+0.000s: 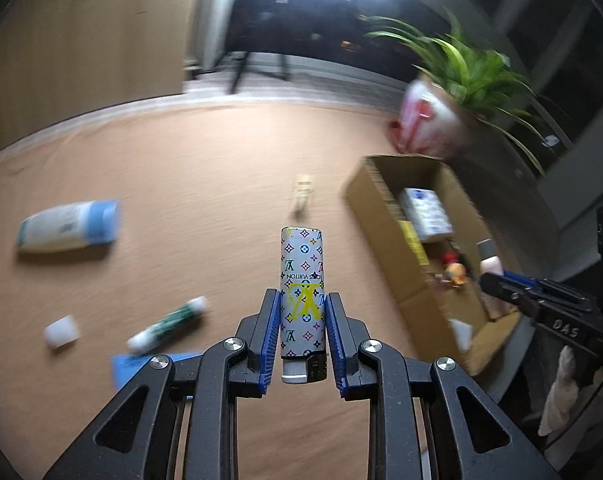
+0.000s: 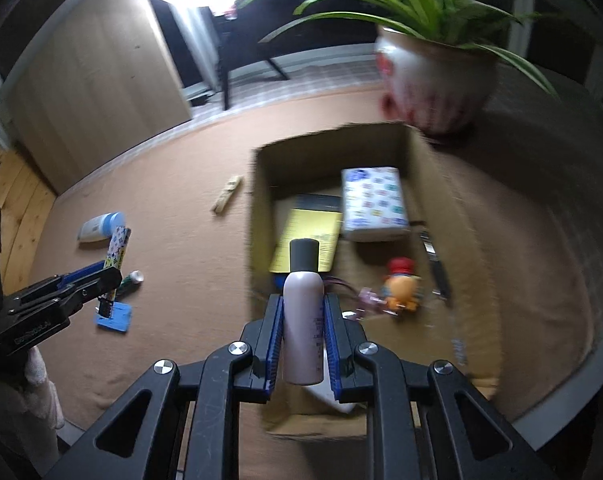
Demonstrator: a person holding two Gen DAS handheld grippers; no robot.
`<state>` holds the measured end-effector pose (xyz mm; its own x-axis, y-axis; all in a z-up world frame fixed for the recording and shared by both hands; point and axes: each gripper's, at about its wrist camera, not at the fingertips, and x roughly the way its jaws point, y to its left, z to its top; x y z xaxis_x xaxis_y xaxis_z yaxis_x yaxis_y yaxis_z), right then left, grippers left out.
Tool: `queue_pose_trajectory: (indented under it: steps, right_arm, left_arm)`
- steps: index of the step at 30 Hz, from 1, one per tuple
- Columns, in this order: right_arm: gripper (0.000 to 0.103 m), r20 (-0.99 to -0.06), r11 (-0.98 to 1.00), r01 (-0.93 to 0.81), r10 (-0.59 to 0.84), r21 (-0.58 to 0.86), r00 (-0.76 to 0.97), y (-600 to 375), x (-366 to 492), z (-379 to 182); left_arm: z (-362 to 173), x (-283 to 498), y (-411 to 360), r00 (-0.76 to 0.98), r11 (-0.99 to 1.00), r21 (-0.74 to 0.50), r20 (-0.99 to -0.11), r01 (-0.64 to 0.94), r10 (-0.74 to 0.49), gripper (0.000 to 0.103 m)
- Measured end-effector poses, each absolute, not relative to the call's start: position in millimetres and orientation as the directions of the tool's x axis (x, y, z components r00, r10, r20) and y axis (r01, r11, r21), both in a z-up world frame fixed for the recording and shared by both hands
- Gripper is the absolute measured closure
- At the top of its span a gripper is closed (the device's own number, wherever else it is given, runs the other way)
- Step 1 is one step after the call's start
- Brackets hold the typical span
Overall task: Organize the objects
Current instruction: 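Lift the tube and spray bottle and carry both over the box, then open both grippers to drop the tube and spray bottle, then withdraw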
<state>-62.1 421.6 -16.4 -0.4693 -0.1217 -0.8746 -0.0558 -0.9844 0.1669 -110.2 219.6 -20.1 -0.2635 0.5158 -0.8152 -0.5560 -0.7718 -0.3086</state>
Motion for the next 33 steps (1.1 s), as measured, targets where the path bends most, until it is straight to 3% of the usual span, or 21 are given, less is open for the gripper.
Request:
queue_pose_trajectory:
  steps: [13,21,22,23,24,25,26,33]
  right_arm:
    - [0.085,-0.886,-0.973,-0.152,-0.086,0.173,-0.456,477,-49,-31]
    - [0.085,-0.885,-0.967,-0.179,-0.081,0.181,-0.459,493,-46,-33]
    - [0.08,-0.88,-0.963,-0.184,-0.09,0.196,-0.466,496,-46,-32]
    - [0.065,-0.878,-0.96,-0.187,-0.102,0.21,-0.467,498,-45,-31]
    - [0.057,-0.878,-0.957,-0.192,-0.105,0.216,-0.467,499,-45,-31]
    - [0.051,-0.871,-0.954,-0.199,-0.106,0.225,-0.479,501,-44,-29]
    - [0.051,-0.867,-0.953,-0.2,-0.107,0.229,-0.487,502,-43,-28]
    - [0.051,-0.865,-0.955,-0.191,-0.109,0.228,-0.49,497,-44,-24]
  left_arm:
    - [-18,-70,340,-0.142,-0.639,-0.328,-0.809,-0.695,0.57,0.079]
    - [-25,-57,371,-0.103,-0.607,-0.322,-0.822,-0.726,0.56,0.078]
    - [-26,-56,373,-0.097,-0.6,-0.326,-0.821,-0.73,0.563,0.078]
    - [-25,-55,375,-0.088,-0.59,-0.33,-0.819,-0.737,0.568,0.075]
    - [-25,-55,376,-0.087,-0.589,-0.328,-0.82,-0.739,0.565,0.069]
    - [-25,-55,376,-0.089,-0.591,-0.325,-0.822,-0.738,0.563,0.053]
    - [-23,-54,376,-0.097,-0.591,-0.32,-0.819,-0.74,0.565,0.049]
    - [-20,-56,366,-0.117,-0.604,-0.309,-0.819,-0.734,0.561,0.049]
